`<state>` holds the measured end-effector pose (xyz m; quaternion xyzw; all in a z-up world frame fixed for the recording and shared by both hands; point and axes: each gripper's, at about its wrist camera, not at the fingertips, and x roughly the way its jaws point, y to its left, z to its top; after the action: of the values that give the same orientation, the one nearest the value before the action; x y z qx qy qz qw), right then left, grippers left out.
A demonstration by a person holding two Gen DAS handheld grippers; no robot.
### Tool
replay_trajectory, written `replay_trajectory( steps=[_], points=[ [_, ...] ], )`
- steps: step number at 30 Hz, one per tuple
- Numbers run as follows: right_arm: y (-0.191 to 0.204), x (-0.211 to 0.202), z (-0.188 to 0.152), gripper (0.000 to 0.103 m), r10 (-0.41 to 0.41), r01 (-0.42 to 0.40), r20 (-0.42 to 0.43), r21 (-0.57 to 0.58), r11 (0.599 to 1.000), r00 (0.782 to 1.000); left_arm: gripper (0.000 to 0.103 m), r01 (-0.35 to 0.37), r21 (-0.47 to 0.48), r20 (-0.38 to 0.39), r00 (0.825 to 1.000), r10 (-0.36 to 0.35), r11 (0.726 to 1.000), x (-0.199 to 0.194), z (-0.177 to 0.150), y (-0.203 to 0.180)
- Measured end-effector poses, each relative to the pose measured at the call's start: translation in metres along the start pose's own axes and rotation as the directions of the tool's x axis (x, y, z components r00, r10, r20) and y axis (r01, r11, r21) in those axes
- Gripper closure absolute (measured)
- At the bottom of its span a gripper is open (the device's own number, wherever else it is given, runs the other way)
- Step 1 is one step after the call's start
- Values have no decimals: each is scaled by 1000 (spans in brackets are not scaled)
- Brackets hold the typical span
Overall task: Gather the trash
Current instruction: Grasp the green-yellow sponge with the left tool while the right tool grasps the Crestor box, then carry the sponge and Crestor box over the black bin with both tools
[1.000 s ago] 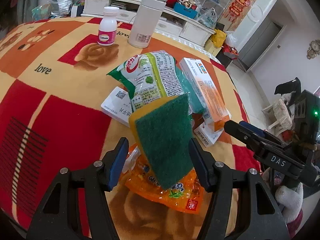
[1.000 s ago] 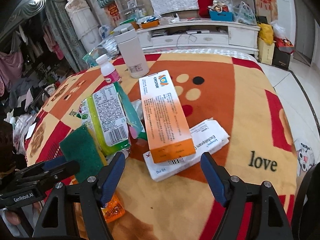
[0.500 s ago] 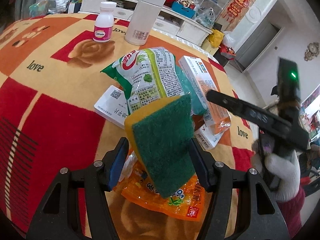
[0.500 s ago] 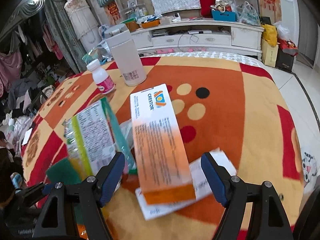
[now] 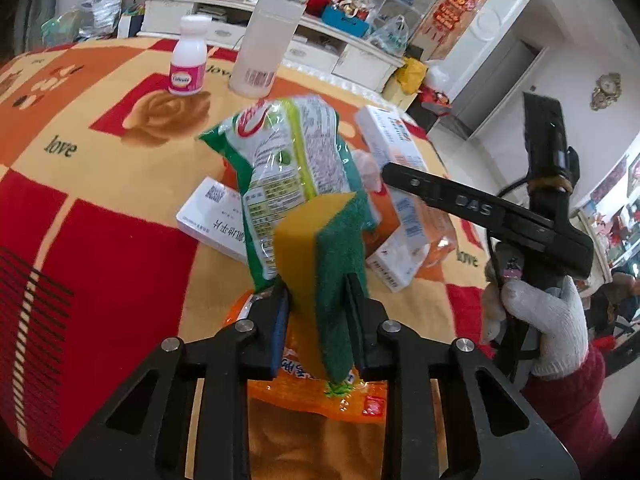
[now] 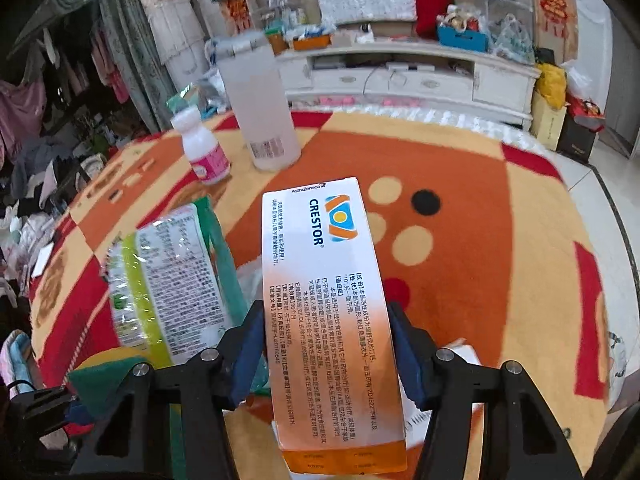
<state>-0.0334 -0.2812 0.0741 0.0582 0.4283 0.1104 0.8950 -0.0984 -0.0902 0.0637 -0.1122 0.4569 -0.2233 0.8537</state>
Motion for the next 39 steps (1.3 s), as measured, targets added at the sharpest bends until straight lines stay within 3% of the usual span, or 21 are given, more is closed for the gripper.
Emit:
replay_trajectory(
  steps=[8,13,39],
  points=[
    [-8,-60,-13,46,19,-22,93,24,999,996,83,42,37,43,998,-44,998,-28,3,-17],
    [-8,-78,-29,46,10,-12,108,23,1000,994,83,42,72,57,997,-46,997,-31,7,-35],
    [-113,-148,-101,46,-151,117,125,249,961,981,83,92,298,-11,996,-93,950,34,6,-160]
  ],
)
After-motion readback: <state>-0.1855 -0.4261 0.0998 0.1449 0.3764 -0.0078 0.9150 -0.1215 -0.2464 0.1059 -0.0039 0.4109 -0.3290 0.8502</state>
